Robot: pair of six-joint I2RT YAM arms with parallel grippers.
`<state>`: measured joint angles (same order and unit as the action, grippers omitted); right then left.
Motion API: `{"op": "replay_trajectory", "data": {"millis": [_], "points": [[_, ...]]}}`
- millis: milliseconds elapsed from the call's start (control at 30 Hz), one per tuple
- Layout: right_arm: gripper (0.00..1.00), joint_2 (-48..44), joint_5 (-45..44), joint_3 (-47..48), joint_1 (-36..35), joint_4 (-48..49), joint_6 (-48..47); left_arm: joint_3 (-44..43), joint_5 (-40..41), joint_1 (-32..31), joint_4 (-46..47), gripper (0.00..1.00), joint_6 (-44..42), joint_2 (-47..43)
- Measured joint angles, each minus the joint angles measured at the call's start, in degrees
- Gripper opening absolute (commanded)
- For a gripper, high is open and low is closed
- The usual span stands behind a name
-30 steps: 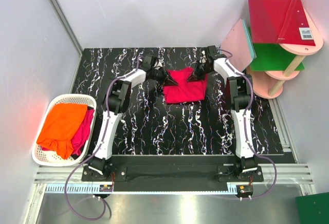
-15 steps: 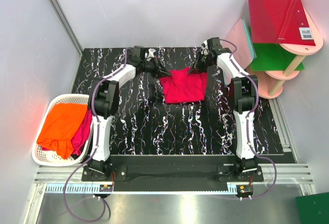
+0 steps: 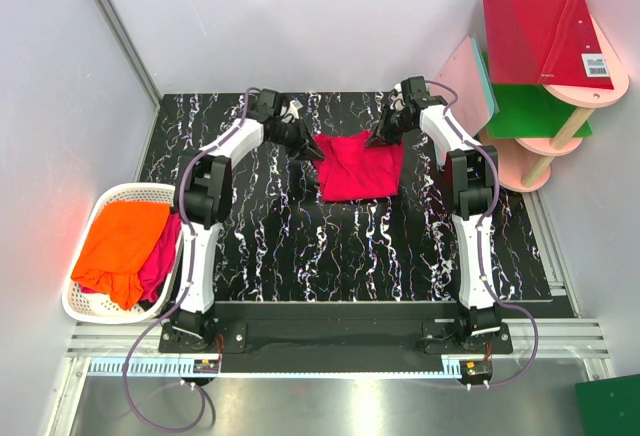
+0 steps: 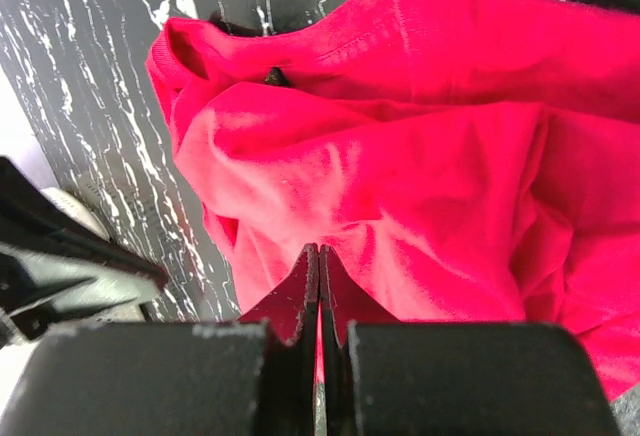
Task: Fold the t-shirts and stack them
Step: Smooth out wrinkles on the folded tshirt
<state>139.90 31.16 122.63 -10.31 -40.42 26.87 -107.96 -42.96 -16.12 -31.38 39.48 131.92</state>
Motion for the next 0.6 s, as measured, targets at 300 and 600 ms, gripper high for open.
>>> {"op": "replay_trajectory", "data": {"millis": [300, 600], "points": [[0.00, 0.8, 0.2, 0.0, 0.0, -0.1, 0.0, -2.7, 0.4, -1.2, -1.2, 0.34, -0.5, 6.0], [0.00, 0.8, 1.4, 0.0, 0.0, -0.1, 0.0, -4.2, 0.3, -2.4, -1.5, 0.14, 0.0, 8.5]]}}
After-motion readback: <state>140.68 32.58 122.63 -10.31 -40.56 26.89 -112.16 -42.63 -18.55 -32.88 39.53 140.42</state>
